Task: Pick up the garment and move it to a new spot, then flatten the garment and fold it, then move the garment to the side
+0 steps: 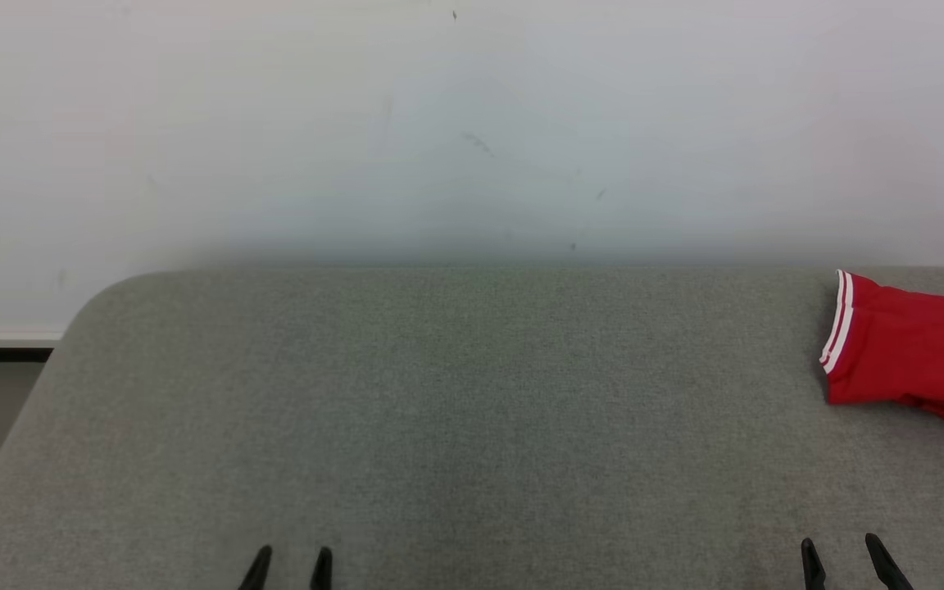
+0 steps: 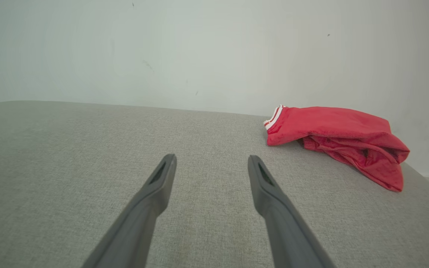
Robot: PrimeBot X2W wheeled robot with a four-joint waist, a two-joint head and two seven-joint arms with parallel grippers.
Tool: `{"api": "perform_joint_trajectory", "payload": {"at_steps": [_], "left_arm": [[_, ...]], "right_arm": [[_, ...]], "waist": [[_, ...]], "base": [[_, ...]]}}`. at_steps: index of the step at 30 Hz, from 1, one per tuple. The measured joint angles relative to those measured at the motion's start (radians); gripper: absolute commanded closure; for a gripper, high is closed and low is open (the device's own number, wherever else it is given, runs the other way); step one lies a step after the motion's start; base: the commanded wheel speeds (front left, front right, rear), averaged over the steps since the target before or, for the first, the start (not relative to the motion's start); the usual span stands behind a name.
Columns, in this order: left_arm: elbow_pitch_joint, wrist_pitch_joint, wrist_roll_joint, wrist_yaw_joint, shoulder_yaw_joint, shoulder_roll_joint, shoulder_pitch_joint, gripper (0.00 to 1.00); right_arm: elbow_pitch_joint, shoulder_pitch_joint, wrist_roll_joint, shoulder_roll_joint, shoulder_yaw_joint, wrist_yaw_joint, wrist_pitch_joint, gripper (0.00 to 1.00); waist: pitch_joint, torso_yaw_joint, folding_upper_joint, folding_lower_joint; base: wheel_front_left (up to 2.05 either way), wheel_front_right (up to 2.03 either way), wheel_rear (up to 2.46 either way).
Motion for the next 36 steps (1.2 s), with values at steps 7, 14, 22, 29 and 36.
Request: {"api": "perform_joint_trajectory", "payload": {"at_steps": [7, 14, 22, 29, 36], "left_arm": [[0.040, 0.001, -0.003, 0.000, -0.023, -0.006, 0.017, 1.00], [0.044, 0.027, -0.134, 0.001, -0.017, -0.004, 0.010, 1.00], [0.053, 0.056, -0.283, 0.001, -0.004, 0.001, -0.018, 1.00], [0.062, 0.080, -0.405, 0.001, 0.007, 0.006, -0.043, 1.00], [0.066, 0.105, -0.519, 0.001, 0.016, 0.013, -0.066, 1.00]], "right_arm": [[0.047, 0.011, 0.010, 0.013, 0.001, 0.000, 0.006, 1.00], [0.051, 0.006, 0.141, 0.015, -0.002, 0.000, 0.040, 1.00], [0.050, -0.012, 0.290, 0.015, -0.008, 0.000, 0.077, 1.00], [0.048, -0.034, 0.413, 0.014, -0.015, 0.000, 0.105, 1.00], [0.046, -0.054, 0.529, 0.014, -0.022, 0.000, 0.133, 1.00]], "waist": [[0.001, 0.001, -0.0001, 0.0000], [0.005, 0.002, 0.0000, 0.0000], [0.009, 0.003, 0.0000, 0.0000], [0.012, 0.004, 0.0000, 0.0000], [0.015, 0.005, 0.0000, 0.0000]], "base": [[0.00, 0.00, 0.00], [0.00, 0.00, 0.00], [0.00, 0.00, 0.00], [0.00, 0.00, 0.00], [0.00, 0.00, 0.00]]}}
